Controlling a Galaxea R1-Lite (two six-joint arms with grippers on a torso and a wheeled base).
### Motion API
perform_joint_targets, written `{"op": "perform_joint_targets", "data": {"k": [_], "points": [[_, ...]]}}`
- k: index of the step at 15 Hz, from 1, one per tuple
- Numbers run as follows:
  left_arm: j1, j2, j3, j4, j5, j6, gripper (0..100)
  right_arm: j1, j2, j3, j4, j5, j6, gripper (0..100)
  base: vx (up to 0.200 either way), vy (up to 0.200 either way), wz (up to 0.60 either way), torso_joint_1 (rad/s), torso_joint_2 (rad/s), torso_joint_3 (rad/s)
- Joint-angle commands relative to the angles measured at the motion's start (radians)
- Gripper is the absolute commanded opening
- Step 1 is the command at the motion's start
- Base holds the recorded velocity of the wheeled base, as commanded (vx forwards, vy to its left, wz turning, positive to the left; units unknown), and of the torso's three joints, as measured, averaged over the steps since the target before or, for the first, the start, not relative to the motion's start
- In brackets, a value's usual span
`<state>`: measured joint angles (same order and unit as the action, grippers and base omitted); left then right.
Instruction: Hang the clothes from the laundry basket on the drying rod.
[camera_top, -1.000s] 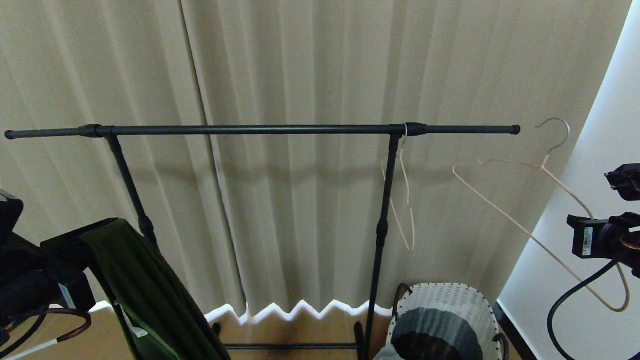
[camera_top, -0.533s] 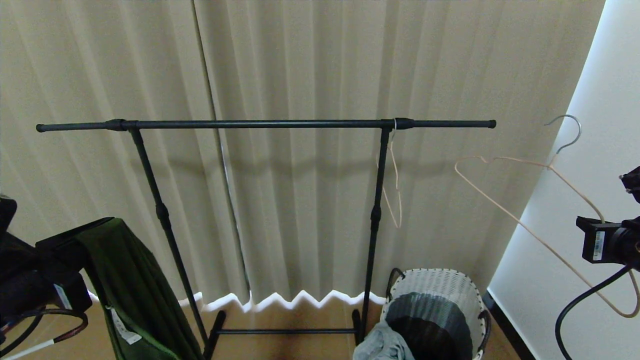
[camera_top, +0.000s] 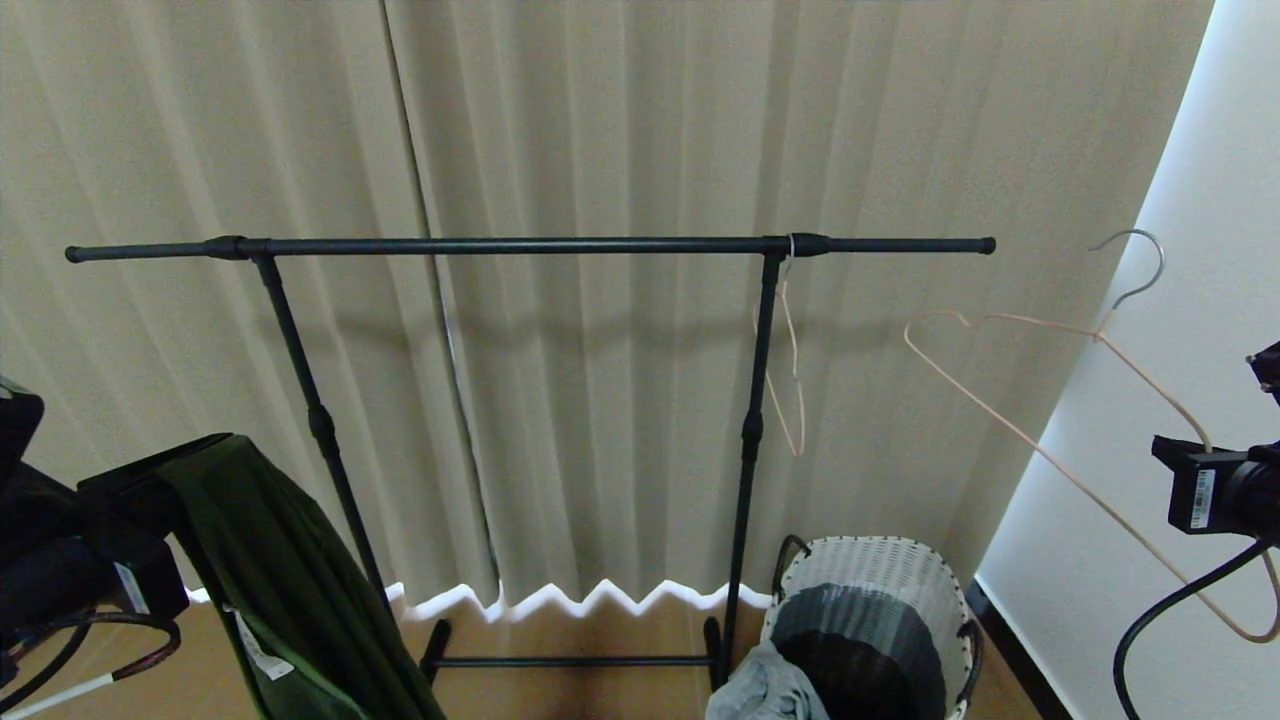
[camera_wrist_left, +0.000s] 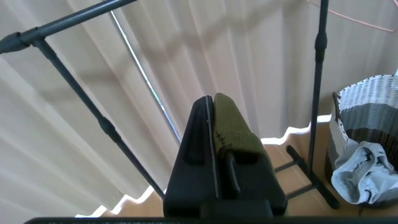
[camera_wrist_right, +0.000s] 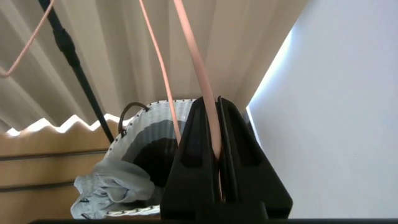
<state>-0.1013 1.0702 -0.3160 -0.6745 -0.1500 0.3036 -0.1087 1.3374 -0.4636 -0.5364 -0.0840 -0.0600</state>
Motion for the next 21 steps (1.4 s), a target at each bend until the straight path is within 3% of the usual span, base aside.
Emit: {"op": "perform_joint_targets", "data": {"k": [1,9,13,17,21], "points": [[0.000,-0.001,0.000,0.000,0.000,0.000,0,0.000,-0.003,0.000,-0.001,0.001,0.000,0,0.000,0.200,0.00,-0.002,0.00,0.017],[0.000,0.004,0.000,0.000,0.000,0.002,0,0.001,-0.064,0.013,-0.001,0.153,0.005,0,0.000,0.200,0.00,0.003,0.00,0.001],[0.000,0.004,0.005,0.000,0.000,0.003,0,0.023,-0.070,0.030,-0.001,0.167,0.005,0,0.000,0.200,0.00,0.004,0.00,0.002],[0.000,-0.001,0.031,-0.002,0.000,0.042,0,0.106,-0.057,0.091,0.001,0.164,-0.001,0,0.000,0.000,0.00,0.000,0.00,0.000],[0.009,-0.010,0.034,0.001,0.006,0.042,0,0.175,-0.046,0.080,-0.001,0.164,-0.001,0,0.000,0.000,0.00,0.000,0.00,0.000]]}}
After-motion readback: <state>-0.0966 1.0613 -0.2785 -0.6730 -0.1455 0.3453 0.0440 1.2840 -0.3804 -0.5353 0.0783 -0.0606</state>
